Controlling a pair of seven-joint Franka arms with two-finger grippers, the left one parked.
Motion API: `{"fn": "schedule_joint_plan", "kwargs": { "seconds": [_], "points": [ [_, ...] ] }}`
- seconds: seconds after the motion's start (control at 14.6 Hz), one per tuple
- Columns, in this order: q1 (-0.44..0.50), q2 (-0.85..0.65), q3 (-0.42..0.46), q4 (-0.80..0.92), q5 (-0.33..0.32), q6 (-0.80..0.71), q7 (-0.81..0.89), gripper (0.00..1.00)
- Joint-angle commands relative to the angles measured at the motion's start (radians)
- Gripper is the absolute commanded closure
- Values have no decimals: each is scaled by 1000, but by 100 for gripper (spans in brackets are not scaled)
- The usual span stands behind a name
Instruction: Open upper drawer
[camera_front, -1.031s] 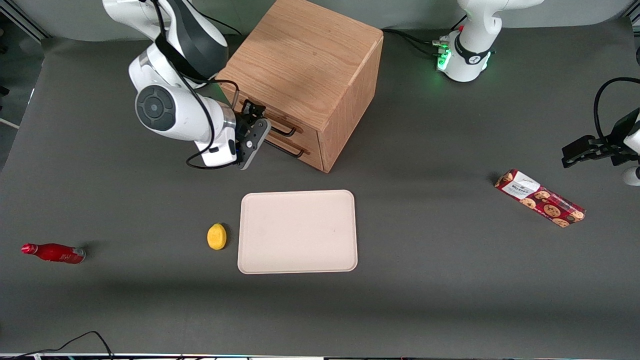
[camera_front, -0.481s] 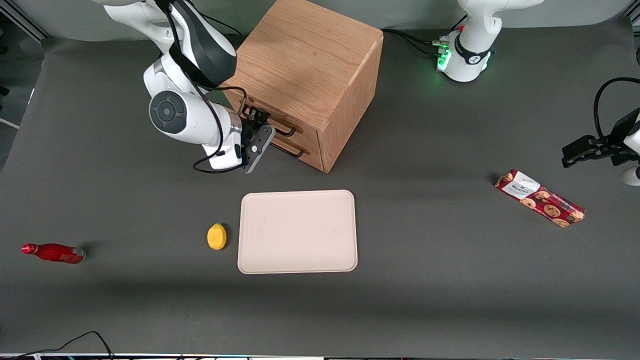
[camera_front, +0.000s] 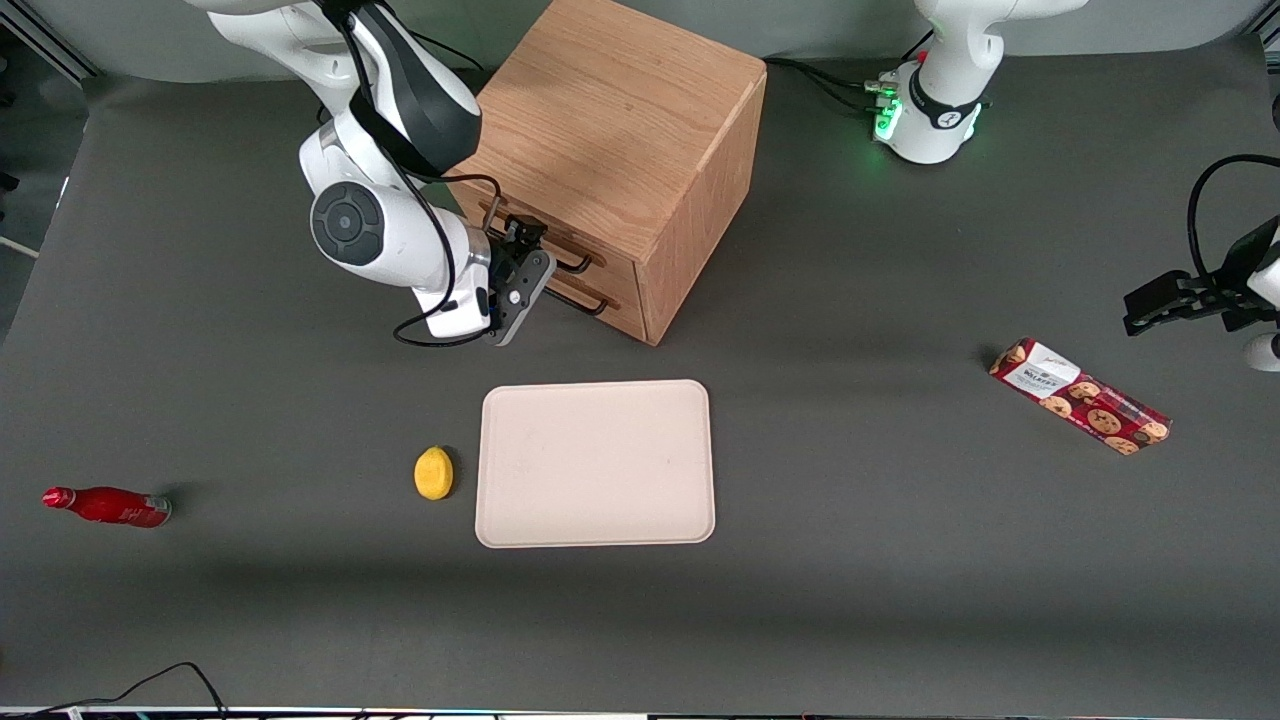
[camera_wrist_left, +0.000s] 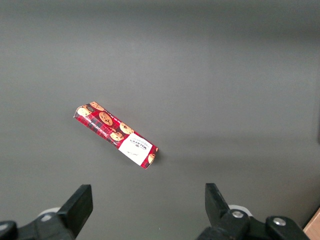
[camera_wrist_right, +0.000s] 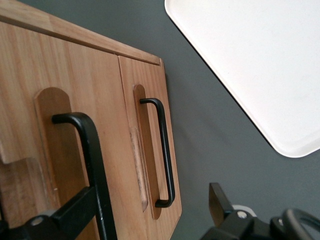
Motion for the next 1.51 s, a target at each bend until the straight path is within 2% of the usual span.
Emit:
{"fn": "schedule_joint_plan", "kwargs": {
  "seconds": [0.0, 0.76, 1.17, 1.44],
  "points": [
    [-1, -5, 0, -38, -11, 50, -18, 0],
    [-20, 1, -17, 87, -10, -74, -20, 0],
    [-20, 33, -119, 250, -6, -226, -23, 0],
    [-21, 39, -124, 262, 1, -249, -24, 0]
  ]
}}
